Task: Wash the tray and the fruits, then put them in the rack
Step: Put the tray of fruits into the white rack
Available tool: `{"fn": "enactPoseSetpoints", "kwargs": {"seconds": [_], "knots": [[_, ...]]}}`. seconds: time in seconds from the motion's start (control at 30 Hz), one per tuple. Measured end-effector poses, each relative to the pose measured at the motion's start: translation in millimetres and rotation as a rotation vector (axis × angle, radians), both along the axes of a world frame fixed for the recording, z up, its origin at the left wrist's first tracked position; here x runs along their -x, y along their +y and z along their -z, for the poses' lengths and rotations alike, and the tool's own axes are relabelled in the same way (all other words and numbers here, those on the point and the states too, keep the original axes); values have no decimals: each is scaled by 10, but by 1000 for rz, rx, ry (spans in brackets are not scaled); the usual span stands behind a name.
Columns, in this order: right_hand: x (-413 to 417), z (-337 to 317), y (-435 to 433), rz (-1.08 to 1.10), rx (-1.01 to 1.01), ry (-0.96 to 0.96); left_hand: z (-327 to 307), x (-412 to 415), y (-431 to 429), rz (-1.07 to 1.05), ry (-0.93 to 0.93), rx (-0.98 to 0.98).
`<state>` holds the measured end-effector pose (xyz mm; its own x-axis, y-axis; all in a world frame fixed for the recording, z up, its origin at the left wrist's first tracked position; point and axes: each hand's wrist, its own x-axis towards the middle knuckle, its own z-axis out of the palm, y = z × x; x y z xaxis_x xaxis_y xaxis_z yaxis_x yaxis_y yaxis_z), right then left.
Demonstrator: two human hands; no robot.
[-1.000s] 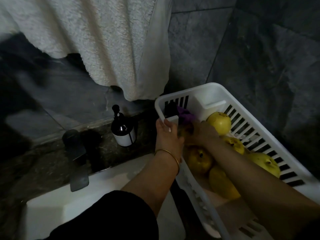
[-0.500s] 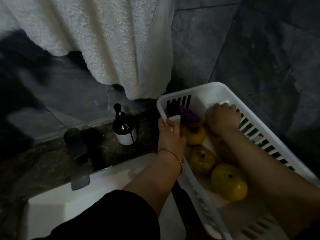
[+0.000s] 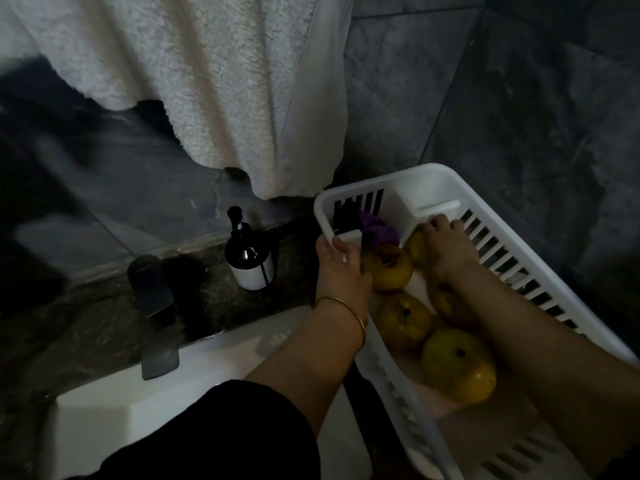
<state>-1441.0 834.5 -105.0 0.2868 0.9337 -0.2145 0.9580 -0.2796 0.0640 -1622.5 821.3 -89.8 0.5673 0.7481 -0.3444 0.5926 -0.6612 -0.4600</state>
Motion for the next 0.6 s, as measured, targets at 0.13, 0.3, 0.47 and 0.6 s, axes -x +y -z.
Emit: {"fn": "enactPoseSetpoints", "kwargs": {"seconds": [0.13, 0.3, 0.47, 0.6], "knots": [[-31, 46, -34, 0, -16, 37, -8, 3, -2, -5, -9, 3], [-66, -20, -43, 24, 40, 173, -11, 0, -12, -18, -1, 1], [-94, -236, -155, 49, -9, 366, -59, -20, -31, -25, 27, 9], [-29, -415, -405, 31, 64, 363, -99, -38, -76, -41, 40, 12]]}}
